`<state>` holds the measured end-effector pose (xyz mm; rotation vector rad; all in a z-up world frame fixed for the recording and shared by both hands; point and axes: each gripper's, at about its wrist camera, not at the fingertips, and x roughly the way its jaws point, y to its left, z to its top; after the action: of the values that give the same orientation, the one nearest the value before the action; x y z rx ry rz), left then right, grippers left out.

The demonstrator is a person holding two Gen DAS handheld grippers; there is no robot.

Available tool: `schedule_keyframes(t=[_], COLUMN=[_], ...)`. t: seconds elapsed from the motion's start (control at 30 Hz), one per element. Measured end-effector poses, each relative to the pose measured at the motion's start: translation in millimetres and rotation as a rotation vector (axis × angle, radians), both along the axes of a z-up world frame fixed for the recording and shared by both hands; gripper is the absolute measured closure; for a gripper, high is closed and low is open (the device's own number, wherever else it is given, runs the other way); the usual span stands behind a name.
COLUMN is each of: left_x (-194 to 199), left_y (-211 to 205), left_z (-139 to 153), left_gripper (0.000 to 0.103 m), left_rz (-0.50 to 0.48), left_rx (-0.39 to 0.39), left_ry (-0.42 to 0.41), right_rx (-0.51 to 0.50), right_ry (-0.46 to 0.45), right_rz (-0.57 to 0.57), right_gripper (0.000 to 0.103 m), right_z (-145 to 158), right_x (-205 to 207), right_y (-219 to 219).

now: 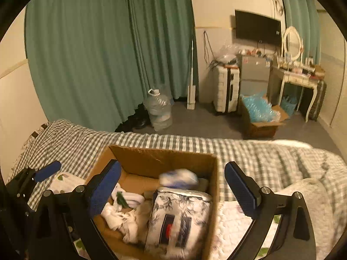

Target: Organize soft objects

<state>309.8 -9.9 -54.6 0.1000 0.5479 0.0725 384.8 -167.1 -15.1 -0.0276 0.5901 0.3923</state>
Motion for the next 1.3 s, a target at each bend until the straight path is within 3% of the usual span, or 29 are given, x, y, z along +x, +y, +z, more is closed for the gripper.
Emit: schedule_keyframes(t=[0.1, 0.17, 0.4, 0.63, 0.9, 1.17, 1.3], left_x=[-26.1, -44.0, -134.9, -212.6, -243.3, -230.5, -216.4], left_y=[-5.6, -10.2, -23.1, -16.4, -16.4, -22.4, -22.1], left_z=[27.5, 46.0, 132.5, 170.6, 142.1, 78.7, 38.0], left_gripper=[0.024, 0.013, 0.01, 0.005, 0.004, 0.004, 0.004], left_rz=[-0.006, 0.0, 0.006, 0.035, 0.057, 0.093, 0.122], left_rx=[0.006, 0.029, 0.058, 0.059, -0.001, 0.001, 0.031], left_ry=[-0.047, -0.094, -0.305, -0.476, -0.457, -0.397, -0.337], right_rx=[-0.012, -0.006, -0.001, 0.02, 0.084, 0.056, 0.076], right_ry=[-0.07, -0.113, -0.266, -0.35, -0.374, -0.427, -0.391], right_rz=[-0.012, -0.025, -0.043, -0.044, -0.015, -0.065, -0.088], right_gripper=[0.006, 0.006, 0.001, 0.0, 0.0, 0.0, 0.0], right_z=[38.3, 62.9, 150.1, 178.6, 132.5, 47.2, -5.3], right_x=[-36.5, -59.8, -161.4, -250.4, -295.4, -269.5, -251.3], right_y=[-8.7, -16.4, -35.0, -46.9, -59.8, -59.6, -63.2])
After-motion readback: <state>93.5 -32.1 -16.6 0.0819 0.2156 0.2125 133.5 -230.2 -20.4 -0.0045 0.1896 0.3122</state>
